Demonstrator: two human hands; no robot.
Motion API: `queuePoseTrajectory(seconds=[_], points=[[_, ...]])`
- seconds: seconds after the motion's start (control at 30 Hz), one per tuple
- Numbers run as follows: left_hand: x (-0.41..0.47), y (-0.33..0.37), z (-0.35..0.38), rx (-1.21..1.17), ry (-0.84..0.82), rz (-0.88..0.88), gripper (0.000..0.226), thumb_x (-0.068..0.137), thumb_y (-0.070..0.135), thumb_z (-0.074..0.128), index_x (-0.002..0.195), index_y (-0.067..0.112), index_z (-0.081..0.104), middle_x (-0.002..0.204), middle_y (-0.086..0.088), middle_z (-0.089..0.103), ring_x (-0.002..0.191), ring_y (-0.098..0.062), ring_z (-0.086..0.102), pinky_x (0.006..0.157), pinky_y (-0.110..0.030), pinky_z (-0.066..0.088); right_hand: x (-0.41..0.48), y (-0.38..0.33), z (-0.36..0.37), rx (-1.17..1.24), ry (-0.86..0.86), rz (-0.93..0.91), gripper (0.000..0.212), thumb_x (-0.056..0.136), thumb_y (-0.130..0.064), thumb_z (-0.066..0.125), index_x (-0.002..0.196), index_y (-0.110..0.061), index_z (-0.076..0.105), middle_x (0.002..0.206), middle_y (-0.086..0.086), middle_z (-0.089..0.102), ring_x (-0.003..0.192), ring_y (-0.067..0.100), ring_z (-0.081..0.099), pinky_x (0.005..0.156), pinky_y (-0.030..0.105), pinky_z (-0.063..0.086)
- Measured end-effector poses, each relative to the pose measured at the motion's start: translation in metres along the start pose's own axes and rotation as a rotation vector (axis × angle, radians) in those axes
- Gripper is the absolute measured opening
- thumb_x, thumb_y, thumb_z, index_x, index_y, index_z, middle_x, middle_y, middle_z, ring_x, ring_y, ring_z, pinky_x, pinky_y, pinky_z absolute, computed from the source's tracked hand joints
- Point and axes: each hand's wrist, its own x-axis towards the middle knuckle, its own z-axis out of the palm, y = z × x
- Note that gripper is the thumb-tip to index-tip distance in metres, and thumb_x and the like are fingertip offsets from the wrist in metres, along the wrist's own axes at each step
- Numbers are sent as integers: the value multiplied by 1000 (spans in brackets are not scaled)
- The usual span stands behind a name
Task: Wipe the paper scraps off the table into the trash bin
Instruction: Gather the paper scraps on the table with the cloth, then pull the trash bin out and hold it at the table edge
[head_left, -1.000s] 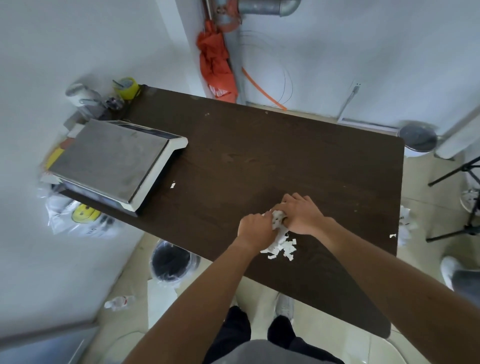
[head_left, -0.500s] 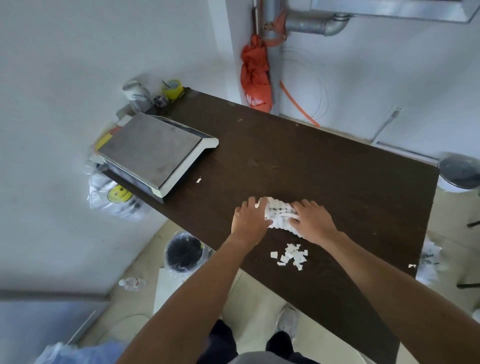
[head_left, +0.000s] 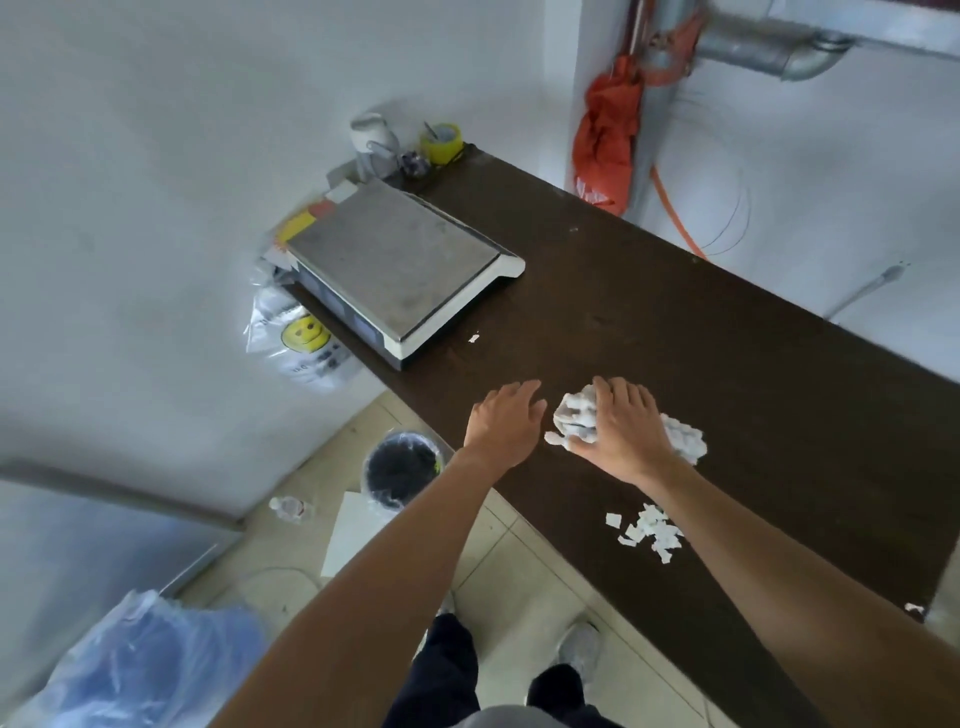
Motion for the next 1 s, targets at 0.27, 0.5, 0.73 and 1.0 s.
queuePoseTrajectory(seconds=[0.27,0.5,0.73,1.0], points=[[-13,-98,-37,-57,3,-133,47,104,54,32,139,29,49,132,0,62,119,-22,60,101,-43,48,45,-113,8,49,-29,-250,76,85,-55,61,139,-4,44,132,15,55,122,28,54,108,39,41],[-41,-220,-53,-91,15,-321,39,104,45,32,129,30,59,127,-7,67,110,-31,64,92,-40,48,56,-209,61,81,-172,-413,62,86,-39,64,133,-1,51,122,14,61,116,28,57,103,39,44],[-54,-326,-40,-169,-1,-490,40,105,45,33,132,28,57,124,-12,69,107,-35,64,88,-39,47,65,-278,124,82,-354,-446,54,85,-28,60,131,-2,52,120,13,61,113,30,56,99,38,43],[-33,-401,15,-323,-124,-647,44,106,44,32,140,23,50,128,-12,67,117,-36,60,95,-41,45,84,-303,200,40,-740,-156,46,94,-37,49,129,-8,48,128,11,55,118,29,51,96,41,43]])
